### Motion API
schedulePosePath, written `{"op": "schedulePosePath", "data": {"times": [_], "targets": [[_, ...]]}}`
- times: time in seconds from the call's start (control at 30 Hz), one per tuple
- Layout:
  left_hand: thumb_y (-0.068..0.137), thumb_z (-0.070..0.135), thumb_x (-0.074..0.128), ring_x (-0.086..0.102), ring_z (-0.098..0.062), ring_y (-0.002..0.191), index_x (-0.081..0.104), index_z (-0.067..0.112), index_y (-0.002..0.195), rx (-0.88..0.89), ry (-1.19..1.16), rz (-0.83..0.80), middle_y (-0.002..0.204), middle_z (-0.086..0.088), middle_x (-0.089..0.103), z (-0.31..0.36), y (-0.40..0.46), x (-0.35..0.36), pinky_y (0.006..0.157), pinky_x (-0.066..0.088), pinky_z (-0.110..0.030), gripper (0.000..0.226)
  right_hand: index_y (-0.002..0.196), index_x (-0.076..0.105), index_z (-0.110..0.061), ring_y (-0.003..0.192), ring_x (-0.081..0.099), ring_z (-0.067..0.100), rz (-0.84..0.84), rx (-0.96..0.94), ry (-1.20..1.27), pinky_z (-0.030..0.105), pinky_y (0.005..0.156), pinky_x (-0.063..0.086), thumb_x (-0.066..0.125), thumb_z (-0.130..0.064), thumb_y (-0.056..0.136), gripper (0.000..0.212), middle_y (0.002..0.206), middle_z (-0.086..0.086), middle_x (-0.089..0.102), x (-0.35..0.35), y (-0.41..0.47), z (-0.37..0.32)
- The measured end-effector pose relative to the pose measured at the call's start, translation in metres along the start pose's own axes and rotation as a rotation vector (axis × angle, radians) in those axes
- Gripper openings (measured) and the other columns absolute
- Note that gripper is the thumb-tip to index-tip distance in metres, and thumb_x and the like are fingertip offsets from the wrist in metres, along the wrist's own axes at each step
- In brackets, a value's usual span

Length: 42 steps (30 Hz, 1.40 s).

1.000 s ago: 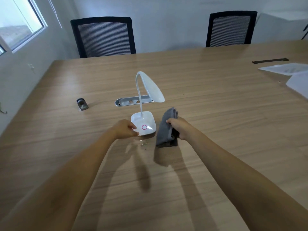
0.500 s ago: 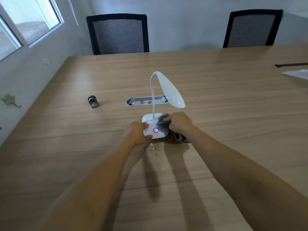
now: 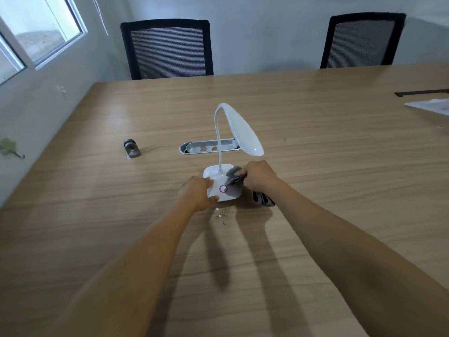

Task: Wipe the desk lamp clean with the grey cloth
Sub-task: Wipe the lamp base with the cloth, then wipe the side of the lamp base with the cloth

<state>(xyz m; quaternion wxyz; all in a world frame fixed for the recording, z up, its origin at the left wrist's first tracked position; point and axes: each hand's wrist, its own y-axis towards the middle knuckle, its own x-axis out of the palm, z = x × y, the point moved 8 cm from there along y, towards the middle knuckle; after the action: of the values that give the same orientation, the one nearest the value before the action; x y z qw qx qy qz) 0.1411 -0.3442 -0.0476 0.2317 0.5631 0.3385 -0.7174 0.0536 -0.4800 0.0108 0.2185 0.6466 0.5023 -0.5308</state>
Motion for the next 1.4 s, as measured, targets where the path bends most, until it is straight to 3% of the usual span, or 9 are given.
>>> {"op": "schedulePosePath", "data": {"times": [0.1,0.23,0.37,0.57,0.73,0.83,1.1,1.27,1.4], "targets": [[0.081,0.055,0.054,0.042,-0.028,0.127,0.038,0.022,0.140,-0.003,0.024,-0.008,0.135,-0.015,0.050,0.002,-0.001,-0.001,0.100,0.045,-0.040,0.070,0.105,0.074,-0.025,0.113,0.058,0.023,-0.093,-0.029,-0.014,0.022,0.087,0.047,0.045,0.001,0.078,0.047,0.118,0.000,0.070,0.005,-0.009,0.004],[0.083,0.053,0.052,0.036,-0.028,0.131,0.036,0.021,0.141,0.005,0.055,-0.019,0.139,-0.013,0.046,0.006,-0.003,-0.002,0.103,0.041,-0.041,0.068,0.100,0.074,-0.023,0.107,0.061,0.023,-0.025,-0.003,0.132,0.031,0.093,0.052,0.053,-0.003,0.076,0.039,0.111,0.003,0.072,-0.017,-0.026,0.029],[0.085,0.046,0.052,0.027,-0.031,0.136,0.035,0.017,0.140,0.023,0.065,-0.031,0.148,-0.010,0.036,0.012,-0.011,0.001,0.110,0.034,-0.046,0.065,0.099,0.071,-0.014,0.097,0.061,0.022,0.064,0.008,0.378,0.029,0.079,0.049,0.052,-0.001,0.075,0.034,0.100,0.007,0.072,-0.032,-0.048,0.052],[0.071,0.046,0.071,0.057,-0.023,0.111,0.062,0.021,0.117,0.120,-0.341,0.075,0.123,-0.002,0.063,0.024,-0.039,-0.018,0.095,0.046,-0.032,0.053,0.071,0.057,-0.021,0.077,0.053,0.016,0.048,0.094,0.872,0.025,0.063,0.043,0.056,0.009,0.079,0.030,0.073,-0.001,0.057,-0.021,-0.078,0.061],[0.057,0.043,0.081,0.058,-0.008,0.101,0.068,0.037,0.103,-0.001,-0.807,-0.377,0.095,0.021,0.068,0.019,-0.081,0.002,0.083,0.044,-0.027,0.048,0.079,0.056,-0.022,0.071,0.054,0.018,-0.108,0.155,1.223,0.028,0.058,0.045,0.048,0.008,0.085,0.032,0.078,0.003,0.058,0.010,-0.087,0.029],[0.061,0.043,0.078,0.058,-0.008,0.100,0.068,0.036,0.102,-0.037,-0.906,-0.429,0.099,0.019,0.068,0.008,-0.105,0.004,0.081,0.042,-0.028,0.042,0.090,0.059,-0.021,0.076,0.060,0.022,-0.223,0.135,1.353,0.032,0.062,0.051,0.050,0.006,0.086,0.029,0.085,0.004,0.062,0.028,-0.087,-0.006],[0.075,0.018,0.075,0.053,-0.012,0.063,0.061,0.012,0.080,-0.326,-1.002,-0.349,0.075,-0.007,0.057,-0.088,-0.164,0.014,0.058,0.042,-0.020,0.017,0.082,0.058,-0.014,0.067,0.058,0.016,-0.364,0.103,1.236,0.024,0.059,0.050,0.053,0.001,0.088,0.018,0.077,0.004,0.061,0.077,-0.077,-0.112],[0.081,0.016,0.070,0.052,0.000,0.036,0.057,0.015,0.065,-0.491,-1.056,-0.354,0.038,0.011,0.058,-0.148,-0.217,0.022,0.044,0.042,-0.015,0.021,0.074,0.055,-0.014,0.064,0.059,0.017,-0.487,0.124,1.160,0.024,0.055,0.053,0.052,0.005,0.089,0.025,0.075,0.004,0.060,0.124,-0.077,-0.179],[0.080,0.018,0.071,0.048,-0.008,0.049,0.056,0.012,0.068,-0.621,-1.014,-0.317,0.056,-0.001,0.055,-0.187,-0.251,0.030,0.044,0.037,-0.018,0.020,0.072,0.054,-0.013,0.063,0.056,0.019,-0.521,0.149,1.083,0.029,0.060,0.048,0.052,0.005,0.089,0.025,0.073,0.007,0.058,0.161,-0.079,-0.216]]}}
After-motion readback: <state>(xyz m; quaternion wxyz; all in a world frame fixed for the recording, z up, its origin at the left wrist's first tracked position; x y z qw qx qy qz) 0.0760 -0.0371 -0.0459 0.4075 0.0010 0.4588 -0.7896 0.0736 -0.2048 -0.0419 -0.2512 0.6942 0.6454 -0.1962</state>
